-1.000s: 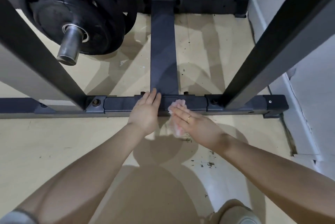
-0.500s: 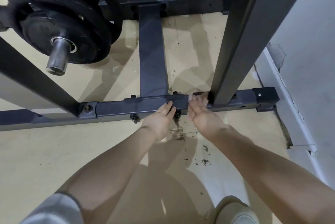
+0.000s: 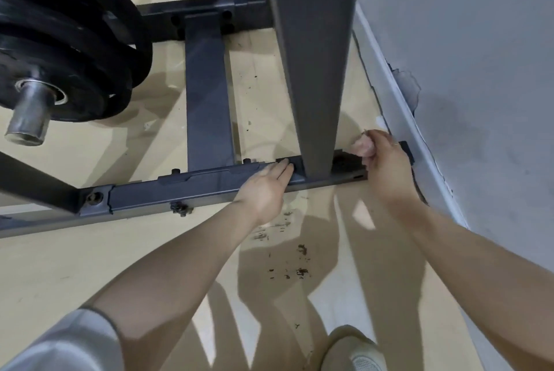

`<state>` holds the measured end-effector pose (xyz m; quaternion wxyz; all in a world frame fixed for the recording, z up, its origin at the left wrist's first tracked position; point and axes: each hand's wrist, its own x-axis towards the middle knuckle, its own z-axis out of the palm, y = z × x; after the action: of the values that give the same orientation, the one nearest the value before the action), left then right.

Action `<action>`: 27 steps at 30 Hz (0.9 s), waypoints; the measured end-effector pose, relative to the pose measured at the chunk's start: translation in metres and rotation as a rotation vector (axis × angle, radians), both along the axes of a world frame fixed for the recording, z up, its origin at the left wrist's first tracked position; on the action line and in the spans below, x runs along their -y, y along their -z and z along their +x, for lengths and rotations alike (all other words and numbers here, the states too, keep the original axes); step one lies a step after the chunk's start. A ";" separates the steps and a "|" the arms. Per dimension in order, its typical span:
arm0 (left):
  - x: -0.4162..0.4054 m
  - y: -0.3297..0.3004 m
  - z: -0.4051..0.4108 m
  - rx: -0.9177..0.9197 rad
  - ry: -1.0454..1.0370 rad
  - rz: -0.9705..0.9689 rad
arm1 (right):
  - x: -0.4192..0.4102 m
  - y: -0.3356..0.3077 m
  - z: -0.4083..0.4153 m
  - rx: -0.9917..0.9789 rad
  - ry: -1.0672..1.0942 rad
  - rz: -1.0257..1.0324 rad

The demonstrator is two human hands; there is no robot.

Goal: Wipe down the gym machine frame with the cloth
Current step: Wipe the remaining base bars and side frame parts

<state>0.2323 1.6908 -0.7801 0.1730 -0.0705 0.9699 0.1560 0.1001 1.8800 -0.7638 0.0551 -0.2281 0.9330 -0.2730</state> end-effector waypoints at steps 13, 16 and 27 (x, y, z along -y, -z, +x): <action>-0.019 -0.002 -0.012 0.037 -0.086 -0.020 | -0.010 0.069 0.002 -0.205 -0.237 0.448; -0.018 -0.001 -0.009 0.044 -0.077 -0.032 | -0.014 0.071 0.000 -0.175 -0.259 0.387; -0.017 0.001 -0.005 0.066 -0.078 -0.004 | -0.001 0.064 -0.029 -0.231 -0.257 0.319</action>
<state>0.2274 1.7082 -0.7808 0.1984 -0.1137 0.9606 0.1581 0.0711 1.8812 -0.8275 0.0174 -0.3632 0.9276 -0.0851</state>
